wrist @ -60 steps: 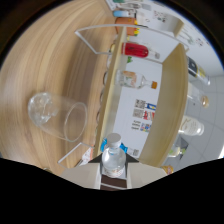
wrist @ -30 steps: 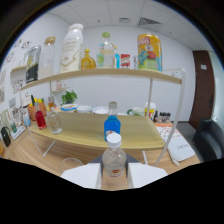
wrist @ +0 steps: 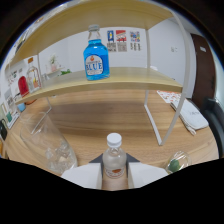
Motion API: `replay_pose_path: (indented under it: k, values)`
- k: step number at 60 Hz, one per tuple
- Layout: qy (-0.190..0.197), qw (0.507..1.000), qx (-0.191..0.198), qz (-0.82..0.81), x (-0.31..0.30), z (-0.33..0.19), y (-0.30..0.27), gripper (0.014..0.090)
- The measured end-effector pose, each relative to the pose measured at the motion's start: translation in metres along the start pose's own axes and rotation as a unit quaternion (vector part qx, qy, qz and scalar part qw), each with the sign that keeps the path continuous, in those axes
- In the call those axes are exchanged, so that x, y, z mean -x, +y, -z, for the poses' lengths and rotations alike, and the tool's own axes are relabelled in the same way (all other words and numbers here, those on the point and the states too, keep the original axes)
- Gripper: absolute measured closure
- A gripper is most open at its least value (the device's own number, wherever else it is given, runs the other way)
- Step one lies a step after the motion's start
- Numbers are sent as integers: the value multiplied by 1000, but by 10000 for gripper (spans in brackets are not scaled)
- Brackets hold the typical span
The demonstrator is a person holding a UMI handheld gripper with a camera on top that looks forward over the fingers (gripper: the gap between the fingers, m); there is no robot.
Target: Make me a cup of Mojito.
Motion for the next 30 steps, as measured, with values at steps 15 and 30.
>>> replay_pose_path:
  k: [15,30]
  values:
    - [17,1000,1,1,-9,-4,4,699]
    - [47,999,11,-3,-17,6,15,555]
